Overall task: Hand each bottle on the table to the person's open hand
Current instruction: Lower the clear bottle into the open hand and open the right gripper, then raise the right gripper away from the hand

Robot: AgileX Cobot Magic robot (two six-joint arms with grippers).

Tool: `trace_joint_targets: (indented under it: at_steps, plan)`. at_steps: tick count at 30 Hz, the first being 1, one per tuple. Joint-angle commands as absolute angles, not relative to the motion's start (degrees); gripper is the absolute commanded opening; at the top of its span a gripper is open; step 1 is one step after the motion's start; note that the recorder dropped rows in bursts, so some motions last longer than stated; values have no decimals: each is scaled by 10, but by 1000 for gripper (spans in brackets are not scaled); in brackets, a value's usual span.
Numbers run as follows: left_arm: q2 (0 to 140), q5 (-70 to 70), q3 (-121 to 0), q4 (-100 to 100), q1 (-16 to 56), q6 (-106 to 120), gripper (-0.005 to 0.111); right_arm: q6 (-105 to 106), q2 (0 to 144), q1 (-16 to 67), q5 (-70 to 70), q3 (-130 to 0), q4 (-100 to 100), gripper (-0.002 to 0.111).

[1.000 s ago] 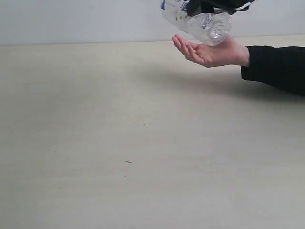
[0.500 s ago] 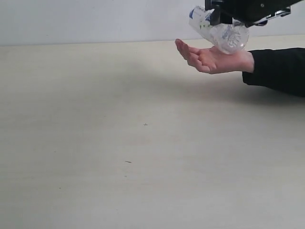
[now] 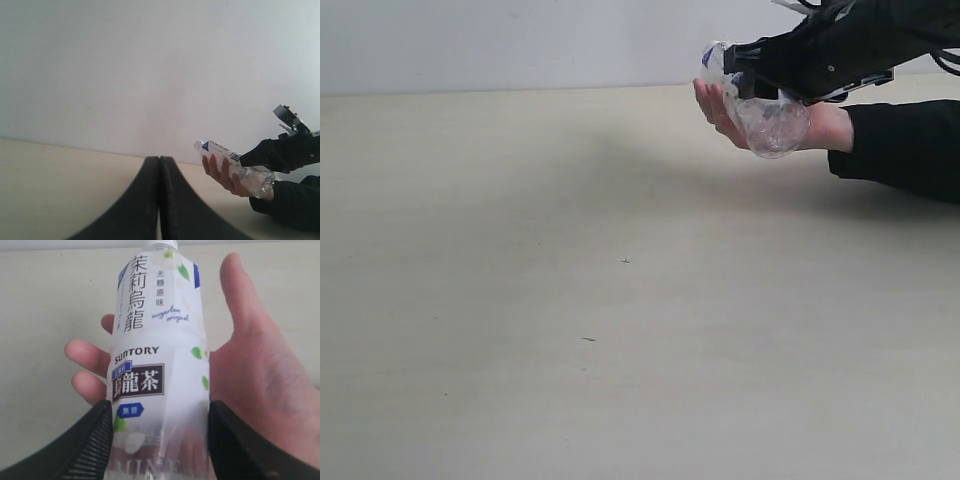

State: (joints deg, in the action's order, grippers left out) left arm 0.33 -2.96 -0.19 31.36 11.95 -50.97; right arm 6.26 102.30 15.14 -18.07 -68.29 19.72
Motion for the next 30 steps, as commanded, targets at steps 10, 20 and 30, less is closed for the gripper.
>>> trace_joint_targets:
  at_steps: [10,20,30]
  plan:
    - [0,-29,0,313,118,-510,0,59,1036,153,-183,-684,196,56]
    - [0,-29,0,313,118,-510,0,65,1016,153,-185,-684,188,105]
    - [0,-29,0,313,118,-510,0,60,870,152,-249,-684,170,104]
